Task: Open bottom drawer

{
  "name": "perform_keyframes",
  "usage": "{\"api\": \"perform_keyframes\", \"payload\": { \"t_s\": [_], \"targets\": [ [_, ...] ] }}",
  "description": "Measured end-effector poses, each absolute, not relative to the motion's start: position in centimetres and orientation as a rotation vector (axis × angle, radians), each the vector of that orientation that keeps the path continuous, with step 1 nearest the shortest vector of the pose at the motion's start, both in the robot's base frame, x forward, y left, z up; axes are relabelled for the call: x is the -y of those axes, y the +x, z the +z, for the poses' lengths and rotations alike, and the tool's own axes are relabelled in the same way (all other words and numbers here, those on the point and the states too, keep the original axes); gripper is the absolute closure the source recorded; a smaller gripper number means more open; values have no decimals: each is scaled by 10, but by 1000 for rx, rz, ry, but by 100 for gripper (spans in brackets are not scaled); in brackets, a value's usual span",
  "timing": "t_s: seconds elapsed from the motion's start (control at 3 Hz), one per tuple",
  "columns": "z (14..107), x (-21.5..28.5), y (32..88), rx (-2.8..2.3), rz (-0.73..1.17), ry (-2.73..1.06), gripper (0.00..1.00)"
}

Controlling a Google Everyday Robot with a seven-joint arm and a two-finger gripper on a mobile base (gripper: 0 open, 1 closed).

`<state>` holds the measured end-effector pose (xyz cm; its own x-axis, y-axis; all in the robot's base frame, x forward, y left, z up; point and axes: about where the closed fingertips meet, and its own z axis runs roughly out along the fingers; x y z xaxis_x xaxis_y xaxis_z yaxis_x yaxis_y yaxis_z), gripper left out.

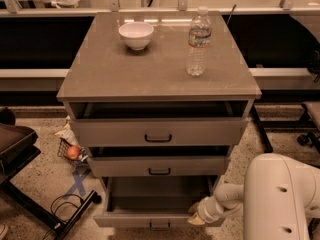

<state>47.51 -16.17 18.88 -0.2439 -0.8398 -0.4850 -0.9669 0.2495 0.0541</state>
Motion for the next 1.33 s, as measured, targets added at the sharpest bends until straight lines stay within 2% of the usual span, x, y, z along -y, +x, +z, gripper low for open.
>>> {"api": "perform_keyframes", "payload": {
  "t_s": [1.0,1.33],
  "targets": [
    [188,174,454,-2203,504,-1660,100],
    [187,172,452,-2203,508,-1661,82]
  ]
}}
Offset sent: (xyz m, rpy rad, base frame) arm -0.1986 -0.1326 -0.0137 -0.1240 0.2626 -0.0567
